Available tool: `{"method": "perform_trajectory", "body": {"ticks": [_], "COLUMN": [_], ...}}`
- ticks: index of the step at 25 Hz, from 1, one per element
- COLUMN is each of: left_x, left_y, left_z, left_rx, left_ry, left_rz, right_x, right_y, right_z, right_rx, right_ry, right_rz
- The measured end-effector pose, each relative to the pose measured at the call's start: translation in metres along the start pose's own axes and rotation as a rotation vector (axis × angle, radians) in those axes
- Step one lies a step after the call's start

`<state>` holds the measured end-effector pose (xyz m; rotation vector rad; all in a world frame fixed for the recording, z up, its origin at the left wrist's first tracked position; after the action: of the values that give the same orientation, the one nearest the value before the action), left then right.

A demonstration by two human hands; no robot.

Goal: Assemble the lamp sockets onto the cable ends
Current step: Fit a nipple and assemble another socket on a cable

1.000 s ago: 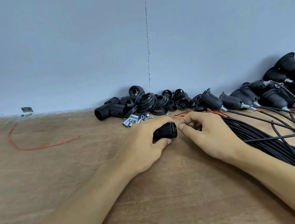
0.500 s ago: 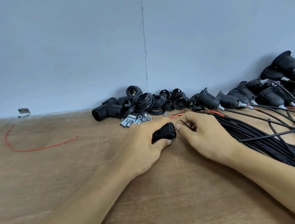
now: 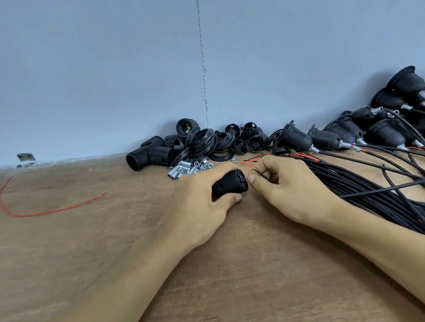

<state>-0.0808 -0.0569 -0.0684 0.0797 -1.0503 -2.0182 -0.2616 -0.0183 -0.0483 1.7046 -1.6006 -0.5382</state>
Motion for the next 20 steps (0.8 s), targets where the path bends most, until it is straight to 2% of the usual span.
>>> {"method": "perform_trajectory", "body": {"ticks": [13,20], "left_x": [-0.002,-0.004], "left_y": [0.003,0.005], "left_z": [0.008,0.013], "left_rx": [0.112,0.139], "left_ry": [-0.052,-0.087], "left_rz": [-0.062,-0.039], "right_x": [-0.002,-0.002], "right_y": [-0.002,0.000], "right_z": [0.002,0.003], "right_rx": [-0.044,-0.061], "right_ry": [0.042,0.058], "right_rz": [0.007,-0.028]}}
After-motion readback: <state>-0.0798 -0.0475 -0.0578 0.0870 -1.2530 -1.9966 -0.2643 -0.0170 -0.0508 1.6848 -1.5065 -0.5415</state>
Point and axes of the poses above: each hand's wrist, its own x-axis towards the middle knuckle, its own y-axis out of the back of the hand, z = x × y, the point moved 1 cm from there along x, towards the middle knuckle, and after that the axes turned 15 degrees about -z, right-handed, at the moved point
